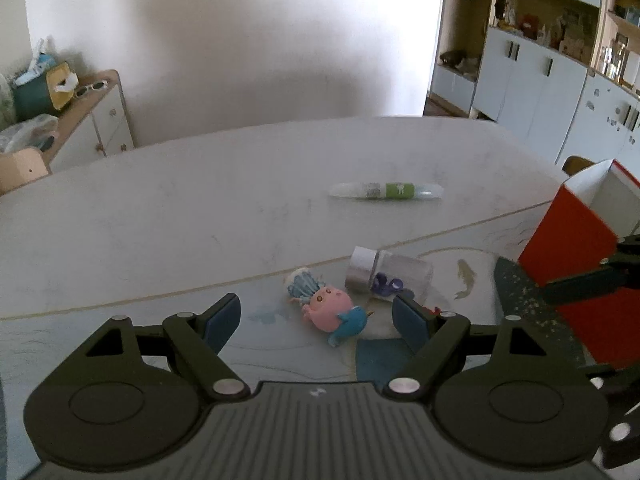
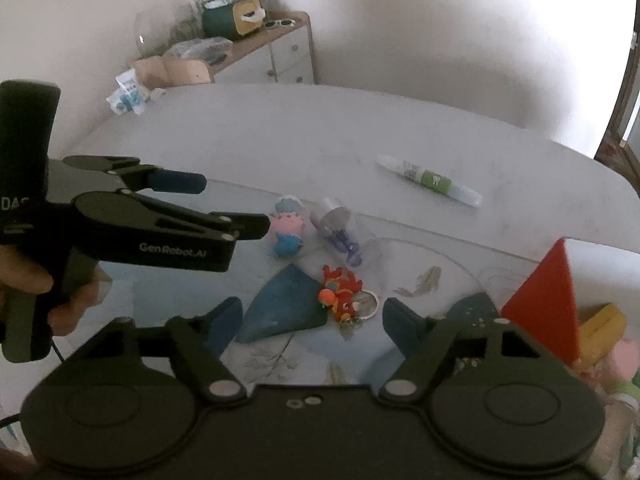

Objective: Organize rigid objects

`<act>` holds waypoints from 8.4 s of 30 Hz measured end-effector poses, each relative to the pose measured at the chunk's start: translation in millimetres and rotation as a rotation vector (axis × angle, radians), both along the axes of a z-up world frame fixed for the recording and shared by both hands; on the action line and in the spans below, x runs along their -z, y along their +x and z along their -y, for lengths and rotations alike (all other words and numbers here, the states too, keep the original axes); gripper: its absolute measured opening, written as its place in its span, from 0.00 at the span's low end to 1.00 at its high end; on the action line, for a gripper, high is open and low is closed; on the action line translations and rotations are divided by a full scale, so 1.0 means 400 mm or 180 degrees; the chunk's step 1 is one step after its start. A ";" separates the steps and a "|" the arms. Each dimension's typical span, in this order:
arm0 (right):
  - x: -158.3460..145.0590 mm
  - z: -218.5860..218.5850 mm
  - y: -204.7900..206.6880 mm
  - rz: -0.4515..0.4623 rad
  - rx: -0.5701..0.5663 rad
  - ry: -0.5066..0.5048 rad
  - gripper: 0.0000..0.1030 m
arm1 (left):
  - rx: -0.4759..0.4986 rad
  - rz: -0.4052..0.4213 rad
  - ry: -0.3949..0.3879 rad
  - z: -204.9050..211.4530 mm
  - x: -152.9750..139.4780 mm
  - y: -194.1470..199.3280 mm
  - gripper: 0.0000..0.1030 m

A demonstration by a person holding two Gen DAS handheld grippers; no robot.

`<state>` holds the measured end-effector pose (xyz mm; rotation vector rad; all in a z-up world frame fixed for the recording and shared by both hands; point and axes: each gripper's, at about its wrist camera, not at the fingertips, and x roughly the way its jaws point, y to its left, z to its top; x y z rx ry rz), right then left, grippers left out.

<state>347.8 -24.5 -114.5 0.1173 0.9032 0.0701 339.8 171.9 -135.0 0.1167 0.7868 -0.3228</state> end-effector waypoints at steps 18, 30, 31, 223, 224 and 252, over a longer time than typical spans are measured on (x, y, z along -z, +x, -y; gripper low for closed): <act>0.137 0.003 0.108 -0.0218 0.0010 -0.0029 0.50 | -0.0171 -0.0234 -0.0124 0.022 0.110 0.088 0.80; 0.158 0.007 0.126 -0.0245 0.0048 -0.0049 0.42 | -0.0207 -0.0195 -0.0195 0.032 0.130 0.087 0.65; 0.160 0.008 0.128 -0.0255 0.0050 -0.0029 0.42 | -0.0198 -0.0200 -0.0210 0.032 0.131 0.086 0.64; -0.098 0.591 -0.390 0.0346 0.0523 0.0335 0.90 | 0.0100 -0.0076 -0.0392 0.613 -0.191 -0.208 0.77; -0.100 0.585 -0.384 0.0359 0.0525 0.0331 0.92 | 0.0099 -0.0071 -0.0402 0.598 -0.192 -0.206 0.78; -0.113 0.286 0.080 0.0004 0.0099 0.0135 0.99 | -0.0156 0.0020 -0.0251 0.184 -0.065 -0.044 0.79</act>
